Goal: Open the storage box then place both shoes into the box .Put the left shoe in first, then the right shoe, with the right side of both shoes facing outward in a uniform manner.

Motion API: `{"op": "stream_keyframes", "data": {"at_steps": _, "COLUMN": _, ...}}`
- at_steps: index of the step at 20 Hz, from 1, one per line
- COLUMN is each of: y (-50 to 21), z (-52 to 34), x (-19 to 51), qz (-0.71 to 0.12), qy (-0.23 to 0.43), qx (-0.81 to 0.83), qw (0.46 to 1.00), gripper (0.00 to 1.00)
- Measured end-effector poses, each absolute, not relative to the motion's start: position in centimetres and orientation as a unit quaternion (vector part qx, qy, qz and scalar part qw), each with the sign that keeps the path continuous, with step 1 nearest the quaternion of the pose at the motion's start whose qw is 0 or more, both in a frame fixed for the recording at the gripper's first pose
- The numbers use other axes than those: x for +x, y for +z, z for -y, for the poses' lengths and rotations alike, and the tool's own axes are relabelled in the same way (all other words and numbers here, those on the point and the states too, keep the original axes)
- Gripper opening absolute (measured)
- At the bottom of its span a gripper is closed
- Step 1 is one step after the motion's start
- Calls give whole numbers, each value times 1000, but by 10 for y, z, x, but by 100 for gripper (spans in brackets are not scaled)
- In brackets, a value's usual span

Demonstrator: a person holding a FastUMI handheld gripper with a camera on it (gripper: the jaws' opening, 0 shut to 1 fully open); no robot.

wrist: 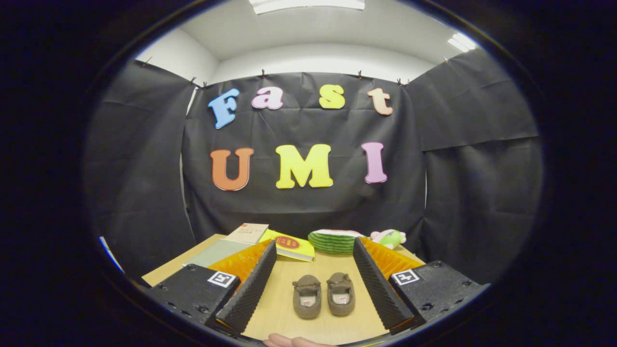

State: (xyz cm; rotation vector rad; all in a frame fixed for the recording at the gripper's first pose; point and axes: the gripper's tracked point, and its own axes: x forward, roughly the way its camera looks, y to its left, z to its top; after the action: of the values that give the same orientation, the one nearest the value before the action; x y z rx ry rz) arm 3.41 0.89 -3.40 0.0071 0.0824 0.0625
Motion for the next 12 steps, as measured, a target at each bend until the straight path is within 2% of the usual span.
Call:
{"op": "stream_keyframes", "data": {"at_steps": 3, "y": -52, "z": -11, "x": 63, "qz": -71, "qy": 44, "qx": 15, "qw": 996, "gripper": 100}}
{"op": "stream_keyframes", "data": {"at_steps": 12, "y": -134, "z": -58, "x": 156, "qz": -232, "qy": 169, "qx": 129, "qw": 949, "gripper": 100}}
